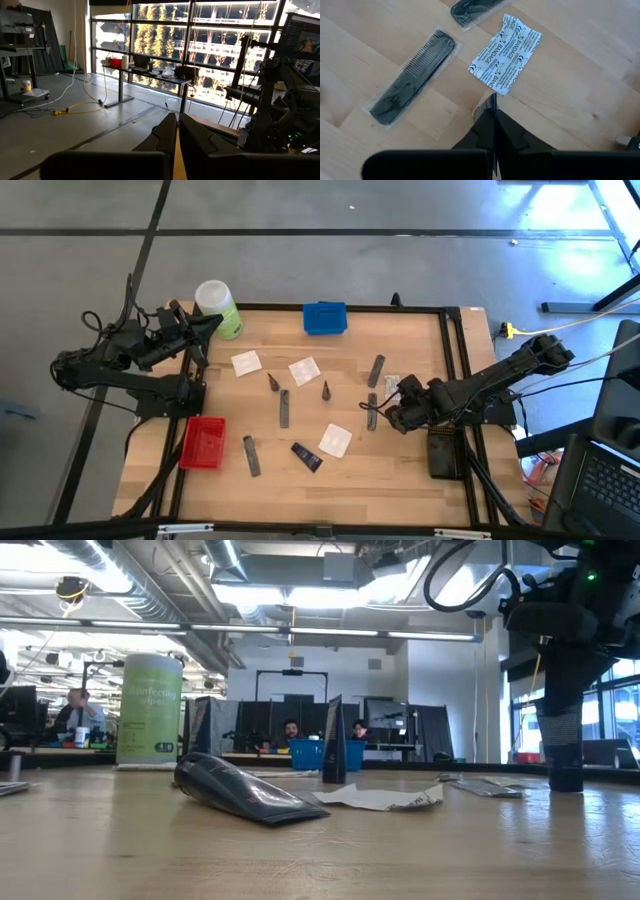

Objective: Pick & Place Travel size toiletries
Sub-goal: Put the blue shaving cream bottle into the blue basket

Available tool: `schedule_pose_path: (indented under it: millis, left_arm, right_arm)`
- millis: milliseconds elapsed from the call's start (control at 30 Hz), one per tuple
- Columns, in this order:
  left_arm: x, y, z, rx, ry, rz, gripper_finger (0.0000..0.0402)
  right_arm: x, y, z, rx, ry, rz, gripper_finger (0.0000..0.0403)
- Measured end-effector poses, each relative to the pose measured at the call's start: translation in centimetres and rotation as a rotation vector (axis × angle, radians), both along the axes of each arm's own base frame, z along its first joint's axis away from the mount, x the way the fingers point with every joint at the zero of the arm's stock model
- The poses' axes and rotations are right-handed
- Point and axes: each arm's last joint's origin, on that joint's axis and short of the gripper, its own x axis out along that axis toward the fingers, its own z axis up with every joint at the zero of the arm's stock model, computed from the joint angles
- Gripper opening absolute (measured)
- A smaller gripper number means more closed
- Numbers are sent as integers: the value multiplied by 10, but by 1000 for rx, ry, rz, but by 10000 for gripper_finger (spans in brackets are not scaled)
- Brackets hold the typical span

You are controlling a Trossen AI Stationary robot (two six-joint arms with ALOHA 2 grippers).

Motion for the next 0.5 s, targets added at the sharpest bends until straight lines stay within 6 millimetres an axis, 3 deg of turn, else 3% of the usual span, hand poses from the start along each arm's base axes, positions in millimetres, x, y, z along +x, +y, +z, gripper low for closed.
schedule_pose_path:
  millis: [233, 500]
  left_arm:
    - [0, 0, 0, 0, 0, 0, 15]
    - [0, 0, 0, 0, 0, 0, 15]
  right_arm:
    - [3, 2, 5, 7, -6, 31, 3]
    - [22, -7, 35, -77, -96, 98, 3]
